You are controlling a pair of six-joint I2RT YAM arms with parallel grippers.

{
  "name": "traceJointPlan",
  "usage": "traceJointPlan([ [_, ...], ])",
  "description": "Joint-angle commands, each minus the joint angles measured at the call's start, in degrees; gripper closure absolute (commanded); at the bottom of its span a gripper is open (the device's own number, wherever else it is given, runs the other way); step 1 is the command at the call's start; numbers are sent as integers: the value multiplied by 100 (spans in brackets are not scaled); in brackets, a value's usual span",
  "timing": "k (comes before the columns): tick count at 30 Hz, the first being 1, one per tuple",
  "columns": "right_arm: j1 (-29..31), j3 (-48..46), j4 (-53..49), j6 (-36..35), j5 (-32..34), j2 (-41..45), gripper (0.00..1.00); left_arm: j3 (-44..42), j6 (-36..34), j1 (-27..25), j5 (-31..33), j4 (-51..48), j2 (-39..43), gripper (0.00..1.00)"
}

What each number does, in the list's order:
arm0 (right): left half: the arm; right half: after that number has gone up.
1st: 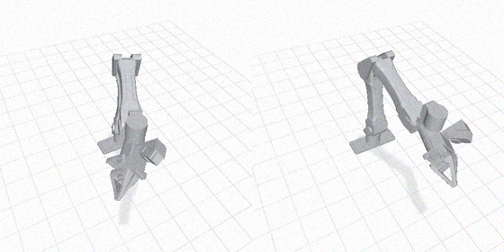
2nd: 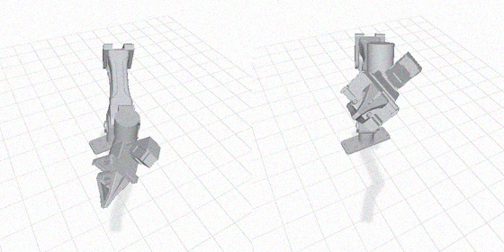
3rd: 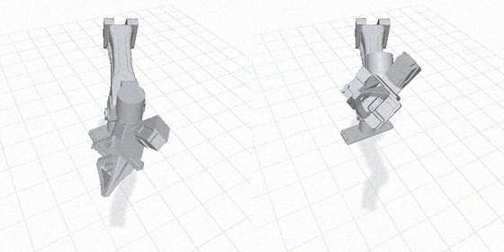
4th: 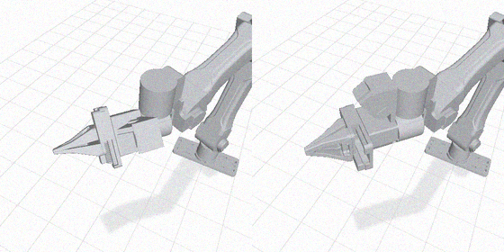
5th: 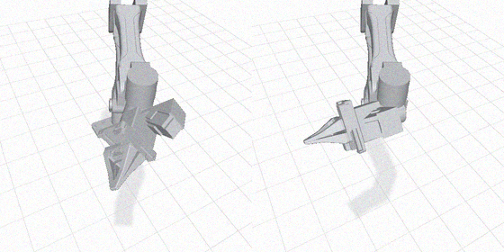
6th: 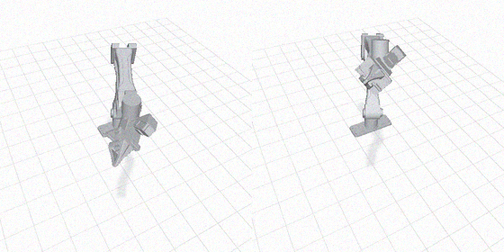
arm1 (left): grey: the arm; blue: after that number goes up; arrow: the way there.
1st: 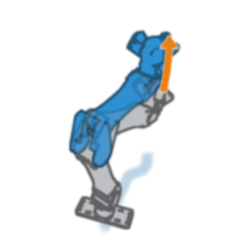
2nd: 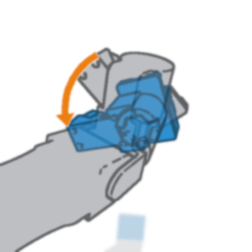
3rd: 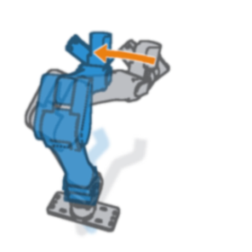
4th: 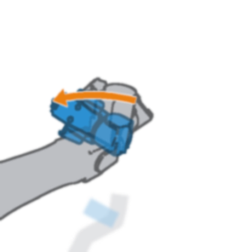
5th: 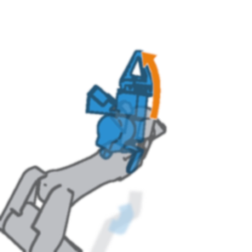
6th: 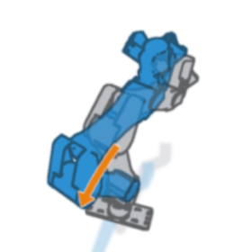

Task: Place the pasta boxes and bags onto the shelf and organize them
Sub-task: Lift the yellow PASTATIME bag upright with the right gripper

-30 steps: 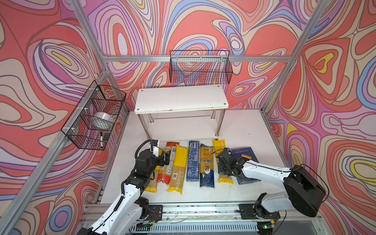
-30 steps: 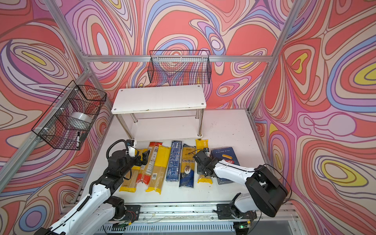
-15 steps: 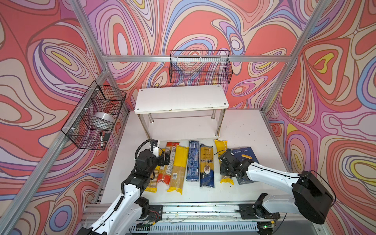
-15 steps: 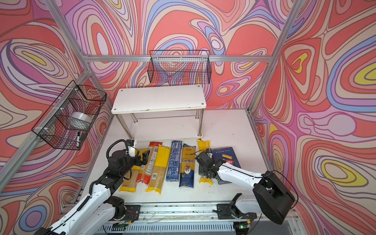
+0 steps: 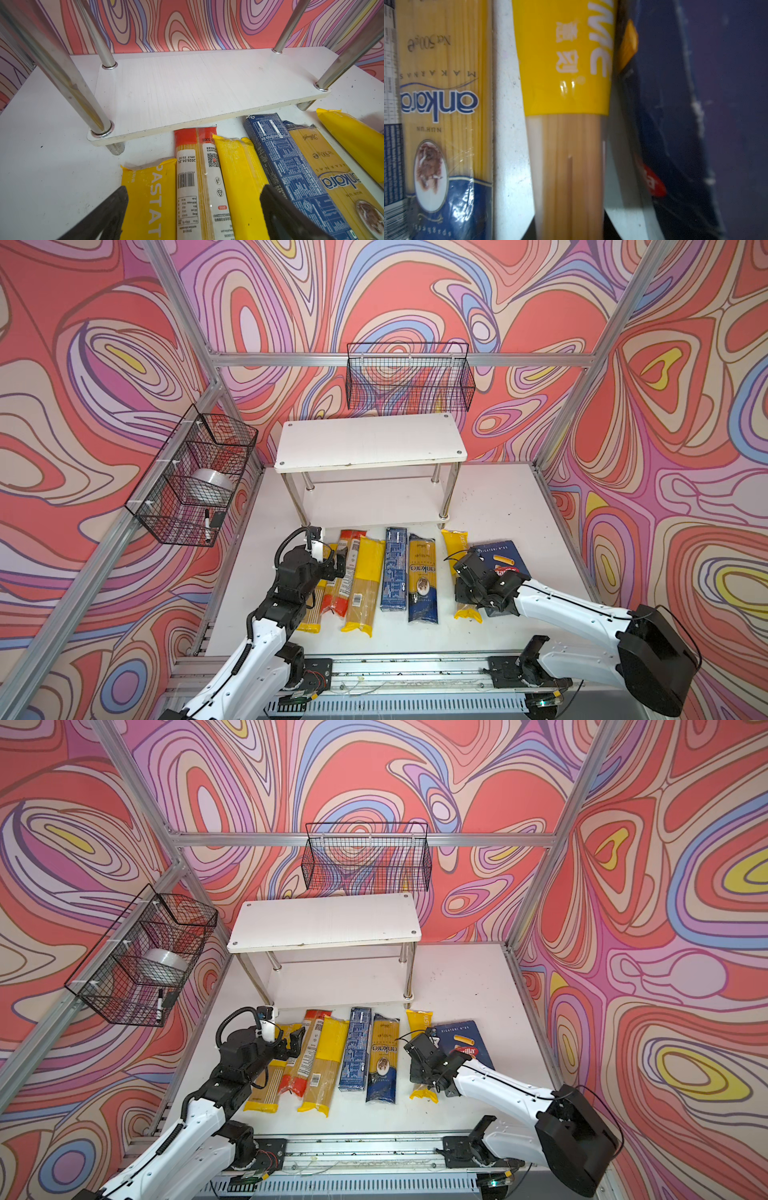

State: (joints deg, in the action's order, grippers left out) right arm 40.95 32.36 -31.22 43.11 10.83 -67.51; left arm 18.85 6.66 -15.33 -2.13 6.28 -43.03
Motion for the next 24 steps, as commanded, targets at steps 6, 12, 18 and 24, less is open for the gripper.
traceJointPlan([
  [6, -8, 254, -119, -74, 258, 627, 100, 57, -33, -10, -47, 99, -88, 0],
  [12, -8, 358, -203, -136, 221, 1273, 100, 43, -21, -6, -29, 96, -66, 0],
  [18, -15, 618, -641, -154, 231, 1660, 100, 46, -21, -11, -40, 97, -66, 0],
  [24, -8, 932, -1152, -229, 325, 2000, 100, 46, -23, -12, -40, 99, -77, 0],
])
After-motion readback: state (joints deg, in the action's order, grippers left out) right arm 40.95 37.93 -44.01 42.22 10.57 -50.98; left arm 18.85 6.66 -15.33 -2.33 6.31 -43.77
